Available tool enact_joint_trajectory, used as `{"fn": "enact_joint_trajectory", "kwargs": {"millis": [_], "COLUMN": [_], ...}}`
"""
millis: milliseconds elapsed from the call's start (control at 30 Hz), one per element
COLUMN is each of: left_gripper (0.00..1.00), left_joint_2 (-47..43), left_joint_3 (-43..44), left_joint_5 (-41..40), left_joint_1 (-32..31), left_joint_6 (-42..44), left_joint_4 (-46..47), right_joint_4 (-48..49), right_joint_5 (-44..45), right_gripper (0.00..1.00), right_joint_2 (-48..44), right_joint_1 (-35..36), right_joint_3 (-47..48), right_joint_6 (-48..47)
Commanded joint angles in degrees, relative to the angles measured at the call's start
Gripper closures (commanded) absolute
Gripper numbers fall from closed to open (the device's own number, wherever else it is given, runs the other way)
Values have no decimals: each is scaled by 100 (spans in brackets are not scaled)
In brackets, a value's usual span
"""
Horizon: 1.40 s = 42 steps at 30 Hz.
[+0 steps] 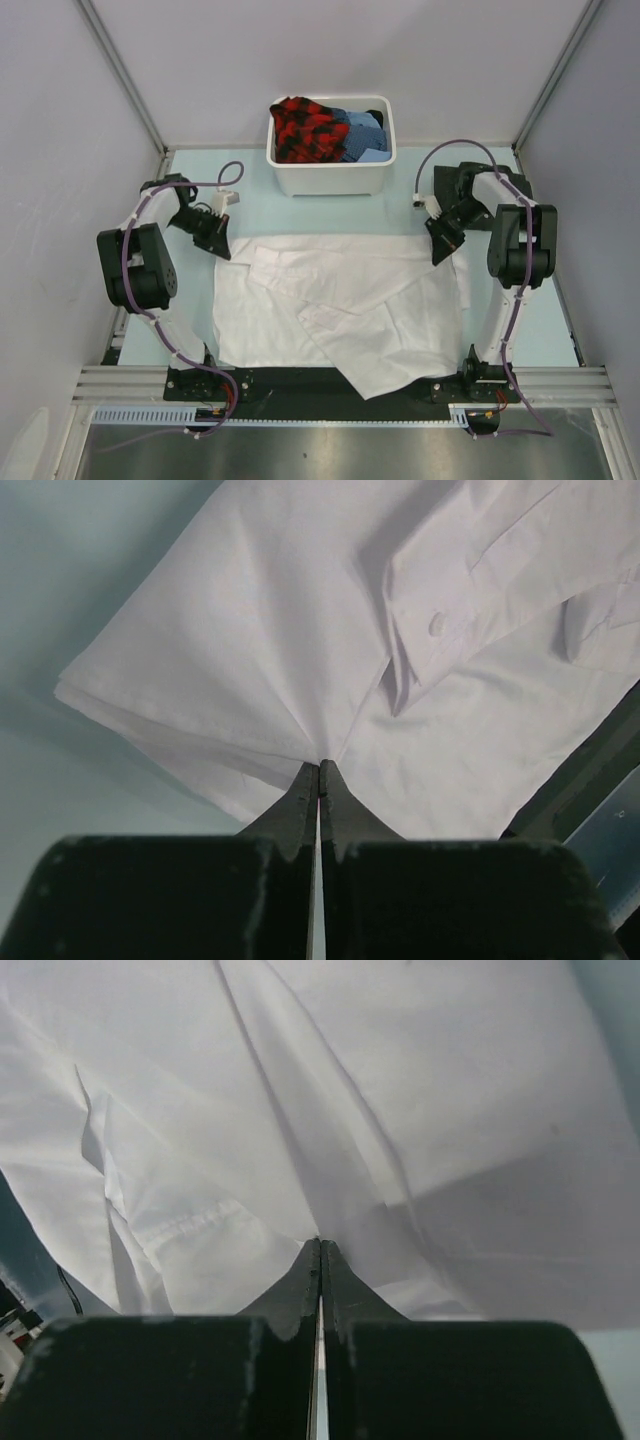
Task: Fold and stack the long sleeve shirts
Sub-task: Fold the shirt
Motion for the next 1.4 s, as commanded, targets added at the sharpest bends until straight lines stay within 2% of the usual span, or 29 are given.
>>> {"fn": "enact_joint_trajectory", "kwargs": {"millis": [0,133,167,200,233,300,333,400,433,533,667,833,900,1100,1200,1233,1300,1333,1367], "left_gripper": [100,100,99,97,86,75,66,59,53,44,44,42,40,40,48,56,67,78,84], "left_joint_2": [-126,155,182,200,209,139,-18,-125,-151,-117,427,1113,1306,1500,1580,1580,1588,1571,1571], "left_joint_3": [-225,-550,-585,-612,-595,-533,-429,-235,-25,362,899,1268,1295,1163,1163,1146,1128,1154,1181], "left_joint_5": [-147,-358,-385,-411,-446,-342,-228,185,308,573,564,327,319,116,55,28,11,2,11], "left_joint_1": [-11,-11,-11,-11,-3,50,172,313,375,358,296,86,24,-143,-134,-143,-134,-126,-126], "left_joint_6": [13,-14,29,47,56,179,179,293,354,443,460,610,680,935,1049,1041,1049,1041,1041], "left_joint_4": [106,371,406,424,407,311,310,240,214,371,547,732,706,539,346,337,310,284,240], "right_joint_4": [-618,-531,-496,-504,-530,-653,-697,-890,-926,-707,196,533,708,893,745,640,603,595,621], "right_joint_5": [-5,13,22,65,100,162,127,-83,-171,-312,-59,127,145,189,154,153,127,127,118], "right_gripper": [100,100,97,76,66,49,45,44,43,41,39,38,32,31,34,36,50,58,77], "right_joint_2": [6,68,68,59,59,103,129,191,287,436,638,1078,1219,1316,1263,1220,1184,1132,1123], "right_joint_1": [-127,58,58,197,207,120,119,-266,-328,-373,-241,-118,-100,-21,-21,-13,-12,-12,-12], "right_joint_3": [353,222,230,239,335,519,677,1265,1459,2048,2322,2577,2568,2191,1918,1857,1655,1602,1558], "right_joint_6": [-309,-240,-213,-187,-204,-161,-151,-125,-38,182,446,429,499,342,148,0,-55,-90,-72]}}
